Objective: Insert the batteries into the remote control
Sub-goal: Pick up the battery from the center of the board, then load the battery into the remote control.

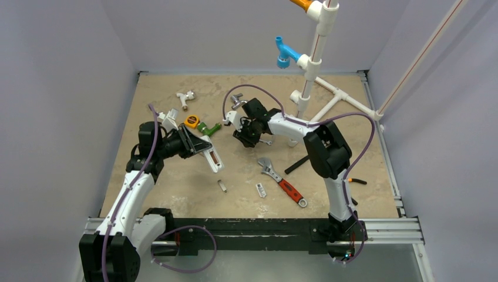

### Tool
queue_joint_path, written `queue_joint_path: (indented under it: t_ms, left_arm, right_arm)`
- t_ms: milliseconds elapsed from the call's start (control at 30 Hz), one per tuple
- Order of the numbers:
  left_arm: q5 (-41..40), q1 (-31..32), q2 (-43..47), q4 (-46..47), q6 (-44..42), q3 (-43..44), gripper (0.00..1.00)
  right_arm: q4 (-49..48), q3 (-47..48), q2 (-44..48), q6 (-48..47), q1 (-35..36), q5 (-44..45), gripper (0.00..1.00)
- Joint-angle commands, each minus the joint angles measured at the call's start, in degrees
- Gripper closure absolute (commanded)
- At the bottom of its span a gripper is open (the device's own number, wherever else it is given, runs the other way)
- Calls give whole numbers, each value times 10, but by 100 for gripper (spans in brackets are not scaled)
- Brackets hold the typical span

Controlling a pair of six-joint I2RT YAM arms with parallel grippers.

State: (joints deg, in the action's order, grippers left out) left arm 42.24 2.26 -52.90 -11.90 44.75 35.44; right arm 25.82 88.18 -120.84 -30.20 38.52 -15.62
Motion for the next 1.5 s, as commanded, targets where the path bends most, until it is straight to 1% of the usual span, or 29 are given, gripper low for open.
queue_joint_path:
  t_ms: [0, 167, 300, 467, 500, 533, 567, 667, 733, 833, 933, 1000, 1033, 1067, 1133, 1200, 1267, 1367, 1433, 1467]
  left_arm:
    - [14, -6, 4, 13, -8, 20, 100]
    - [16, -6, 4, 14, -8, 21, 100]
    - [16, -6, 2, 14, -8, 21, 100]
    - [15, -6, 3, 14, -7, 20, 100]
    - [14, -5, 4, 14, -7, 20, 100]
    - [14, -6, 4, 14, -7, 20, 100]
    - [14, -6, 5, 14, -6, 19, 100]
    - [12, -5, 4, 14, -4, 21, 100]
    - [11, -6, 4, 14, -2, 22, 100]
    - [3, -6, 7, 16, 0, 21, 100]
    - [-2, -6, 8, 28, 9, 15, 100]
    - [-2, -6, 4, 38, 15, 11, 100]
    - [0, -6, 2, 43, 18, 9, 100]
    - [3, -6, 1, 50, 20, 8, 100]
    - [7, -5, 2, 58, 22, 9, 100]
    - [15, -5, 3, 67, 20, 10, 100]
    - [29, -5, 2, 83, 21, 11, 100]
    - [40, 3, 0, 105, 22, 13, 100]
    - [39, 19, 0, 110, 17, 13, 100]
    - [36, 37, -2, 130, 15, 15, 100]
  right_arm:
    - [48, 5, -9, 24, 0, 17, 71]
    - [42, -23, -1, 53, 0, 18, 78]
    - [26, -47, 13, 77, 1, 24, 86]
    - [2, -76, 36, 107, 1, 22, 91]
    - [-9, -87, 45, 114, 1, 16, 93]
    - [-19, -95, 59, 127, 0, 4, 98]
    - [-22, -97, 67, 137, 1, -2, 100]
    - [-14, -96, 98, 172, 1, -26, 100]
    - [-21, -111, 135, 193, 3, -46, 100]
    - [-82, -174, 215, 234, 23, -19, 100]
    - [-149, -245, 295, 249, 65, 41, 100]
    - [-197, -293, 343, 233, 108, 107, 100]
    - [-229, -330, 374, 229, 129, 156, 100]
    - [-264, -360, 400, 232, 142, 177, 100]
    - [-363, -424, 450, 237, 149, 165, 100]
    - [-402, -473, 493, 221, 150, 137, 100]
    - [-399, -494, 529, 218, 150, 138, 100]
    - [-340, -487, 572, 209, 150, 142, 100]
    - [-313, -481, 600, 209, 150, 139, 100]
    - [-301, -477, 615, 208, 150, 131, 100]
